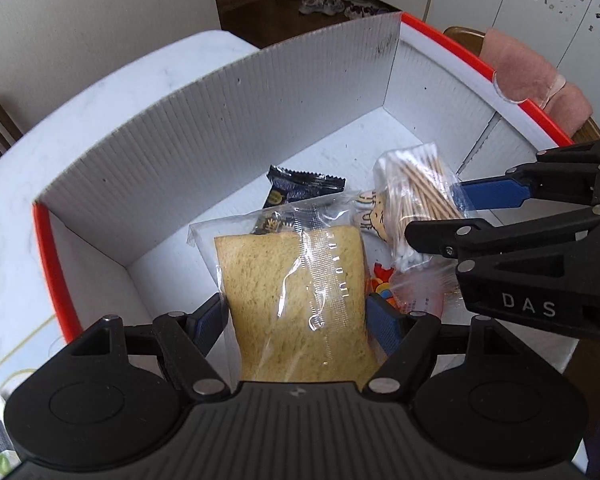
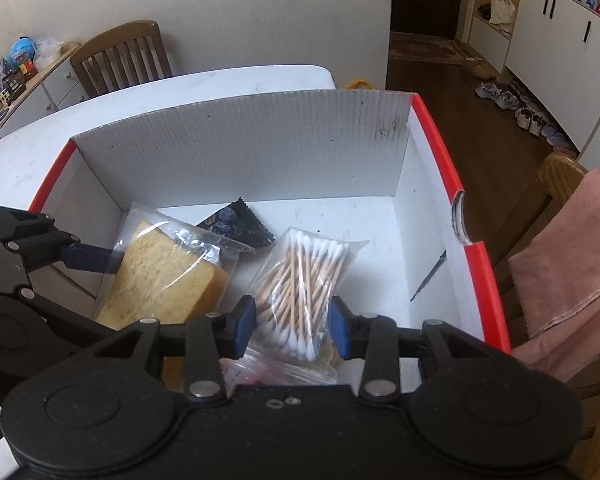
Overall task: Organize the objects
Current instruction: 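Carry the bread and cotton swabs into the red shoebox and open both grippers, then withdraw both grippers up out of the shoebox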
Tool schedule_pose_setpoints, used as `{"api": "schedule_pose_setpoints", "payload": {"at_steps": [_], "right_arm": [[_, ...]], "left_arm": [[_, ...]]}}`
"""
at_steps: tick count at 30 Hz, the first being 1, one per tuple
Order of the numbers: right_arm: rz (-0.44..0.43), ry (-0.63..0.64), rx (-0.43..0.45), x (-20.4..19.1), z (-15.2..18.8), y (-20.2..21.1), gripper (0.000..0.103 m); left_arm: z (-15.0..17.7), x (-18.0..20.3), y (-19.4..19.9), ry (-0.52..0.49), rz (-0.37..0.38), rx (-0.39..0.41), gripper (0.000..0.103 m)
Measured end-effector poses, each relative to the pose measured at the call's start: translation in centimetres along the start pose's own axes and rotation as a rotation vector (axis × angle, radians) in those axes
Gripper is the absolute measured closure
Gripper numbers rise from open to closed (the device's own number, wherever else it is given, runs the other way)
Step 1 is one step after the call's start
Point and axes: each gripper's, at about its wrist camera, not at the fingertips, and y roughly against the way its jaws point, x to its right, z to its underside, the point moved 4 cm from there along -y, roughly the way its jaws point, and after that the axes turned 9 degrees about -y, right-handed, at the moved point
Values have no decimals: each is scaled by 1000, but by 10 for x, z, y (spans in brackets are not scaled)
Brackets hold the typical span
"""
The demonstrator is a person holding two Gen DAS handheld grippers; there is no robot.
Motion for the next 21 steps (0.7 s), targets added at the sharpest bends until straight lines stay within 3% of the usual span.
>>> {"api": "schedule_pose_setpoints", "payload": {"at_steps": [7,11,21], "right_arm": [[19,-1,0,1,0,0,58],[31,8,12,1,-1,6,46],[10,1,57,-1,-2,31,42]], "left_arm": [[-1,1,1,-24,1,5,28],[0,3,4,-35,-4,13,28],[5,1,25,-11,8,67,28]]}}
